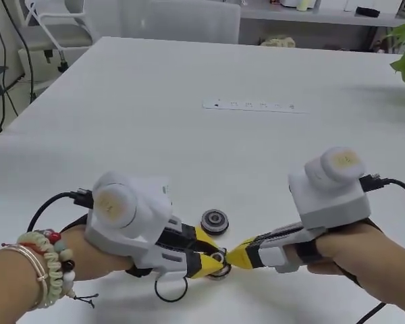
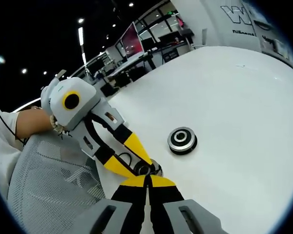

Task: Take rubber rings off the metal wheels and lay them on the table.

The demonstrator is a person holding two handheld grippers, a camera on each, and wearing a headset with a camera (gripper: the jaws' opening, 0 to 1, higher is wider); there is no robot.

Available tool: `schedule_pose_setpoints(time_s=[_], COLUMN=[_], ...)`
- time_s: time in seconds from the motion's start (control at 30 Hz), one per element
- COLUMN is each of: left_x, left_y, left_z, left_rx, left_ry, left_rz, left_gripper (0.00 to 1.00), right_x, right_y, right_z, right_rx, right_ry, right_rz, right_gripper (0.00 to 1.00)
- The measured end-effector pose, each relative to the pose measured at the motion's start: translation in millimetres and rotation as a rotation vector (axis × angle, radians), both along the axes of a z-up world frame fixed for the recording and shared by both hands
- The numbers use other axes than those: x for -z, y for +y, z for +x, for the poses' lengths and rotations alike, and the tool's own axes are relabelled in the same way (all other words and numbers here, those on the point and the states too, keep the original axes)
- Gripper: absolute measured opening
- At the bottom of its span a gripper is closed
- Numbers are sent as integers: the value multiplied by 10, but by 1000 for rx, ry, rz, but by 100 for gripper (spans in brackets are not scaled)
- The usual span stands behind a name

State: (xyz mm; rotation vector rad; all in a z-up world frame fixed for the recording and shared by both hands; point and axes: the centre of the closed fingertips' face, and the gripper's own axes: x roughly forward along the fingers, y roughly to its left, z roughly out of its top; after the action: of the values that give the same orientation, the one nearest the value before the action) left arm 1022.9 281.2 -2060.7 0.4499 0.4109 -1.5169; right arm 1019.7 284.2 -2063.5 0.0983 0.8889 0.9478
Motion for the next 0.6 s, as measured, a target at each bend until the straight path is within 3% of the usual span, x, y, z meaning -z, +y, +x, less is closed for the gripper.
schedule_pose_setpoints(time_s=[0.37,0.43,0.47,0.5,0.53,0.57,0.6], left_x=[-2,-2,-2,-2,-2,-2,-2], left_y=[1,1,1,1,1,0,0], left_z=[0,0,-1,0,0,1,2], left_rx=[-2,-2,-2,-2,-2,-3,-3], left_ry=[-2,-2,-2,-2,-2,-2,-3], left_rz=[4,4,4,5,5,4,4], left_gripper=[8,8,8,8,8,8,8], right_x=[-45,-85,-185,-220,-194,-153,-167], right_y=[18,61,148,169,139,113,146], right_z=[-1,-9,-8,0,3,10,-7], right_rx=[7,5,8,5,13,8,5], right_ry=[8,10,11,3,14,-7,-5], right_rz=[24,53,122,142,103,64,80], right_gripper=[0,0,0,0,0,0,0])
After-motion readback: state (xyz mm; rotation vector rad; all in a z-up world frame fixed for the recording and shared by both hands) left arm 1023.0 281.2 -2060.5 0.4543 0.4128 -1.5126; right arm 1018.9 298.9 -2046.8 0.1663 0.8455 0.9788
